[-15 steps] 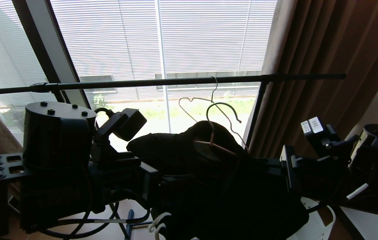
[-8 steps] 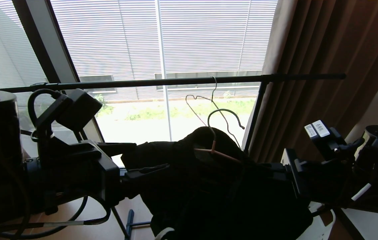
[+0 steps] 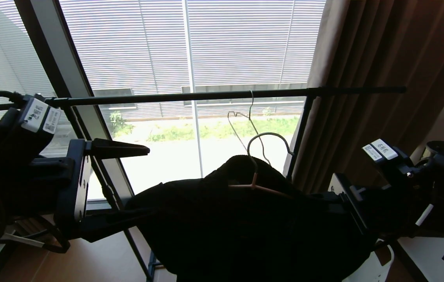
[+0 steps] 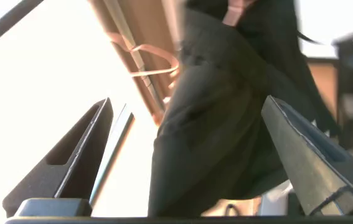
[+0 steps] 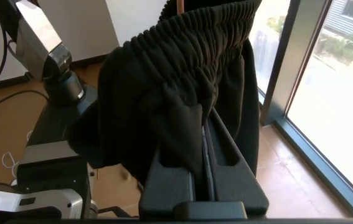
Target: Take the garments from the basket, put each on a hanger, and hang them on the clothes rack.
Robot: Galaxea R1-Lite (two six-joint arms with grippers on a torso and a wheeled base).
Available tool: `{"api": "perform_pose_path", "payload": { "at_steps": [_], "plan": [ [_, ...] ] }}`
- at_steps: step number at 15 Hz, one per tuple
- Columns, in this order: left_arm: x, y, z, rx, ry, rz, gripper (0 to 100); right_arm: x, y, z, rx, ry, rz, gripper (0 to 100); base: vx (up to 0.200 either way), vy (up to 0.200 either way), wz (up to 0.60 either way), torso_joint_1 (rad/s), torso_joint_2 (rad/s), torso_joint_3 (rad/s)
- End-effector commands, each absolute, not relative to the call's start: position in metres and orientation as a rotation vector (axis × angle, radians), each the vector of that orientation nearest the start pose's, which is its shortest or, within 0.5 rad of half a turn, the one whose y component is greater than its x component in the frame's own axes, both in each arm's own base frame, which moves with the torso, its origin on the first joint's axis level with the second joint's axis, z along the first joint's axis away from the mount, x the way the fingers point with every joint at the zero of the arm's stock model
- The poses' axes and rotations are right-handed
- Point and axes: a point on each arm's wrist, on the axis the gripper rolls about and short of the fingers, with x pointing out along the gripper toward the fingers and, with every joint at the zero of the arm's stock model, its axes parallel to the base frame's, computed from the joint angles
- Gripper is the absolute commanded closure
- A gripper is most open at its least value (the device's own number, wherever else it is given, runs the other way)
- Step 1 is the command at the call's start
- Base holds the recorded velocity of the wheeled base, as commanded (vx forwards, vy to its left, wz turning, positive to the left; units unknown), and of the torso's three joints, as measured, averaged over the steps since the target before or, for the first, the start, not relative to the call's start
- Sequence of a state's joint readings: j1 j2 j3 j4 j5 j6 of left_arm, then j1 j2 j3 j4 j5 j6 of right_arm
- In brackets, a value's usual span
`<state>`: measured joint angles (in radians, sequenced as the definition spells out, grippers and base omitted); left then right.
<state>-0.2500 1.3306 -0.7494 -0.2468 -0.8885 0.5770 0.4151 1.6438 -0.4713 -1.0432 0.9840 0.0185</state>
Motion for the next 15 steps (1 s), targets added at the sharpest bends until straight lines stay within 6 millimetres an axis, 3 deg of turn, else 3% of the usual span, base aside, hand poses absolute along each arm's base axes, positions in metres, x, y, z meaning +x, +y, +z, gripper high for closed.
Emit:
{"api": "perform_pose_path", "payload": {
  "at_steps": [1, 5, 15],
  "plan": [
    [0.212, -0.070, 0.208, 0.405, 0.056, -1.248, 0, 0.223, 0.119, 0.153, 0.057, 0.157, 1.397, 100, 0.000, 0.000, 0.00, 0.000, 0.00, 0.000],
    [0.221, -0.095, 0.198, 0.405, 0.079, -1.354, 0, 0.222, 0.120, 0.154, 0.055, 0.153, 1.402, 100, 0.000, 0.000, 0.00, 0.000, 0.00, 0.000],
    [0.242, -0.131, 0.185, 0.406, 0.125, -1.438, 0, 0.213, 0.120, 0.161, 0.043, 0.119, 1.428, 100, 0.000, 0.000, 0.00, 0.000, 0.00, 0.000]
  ]
}}
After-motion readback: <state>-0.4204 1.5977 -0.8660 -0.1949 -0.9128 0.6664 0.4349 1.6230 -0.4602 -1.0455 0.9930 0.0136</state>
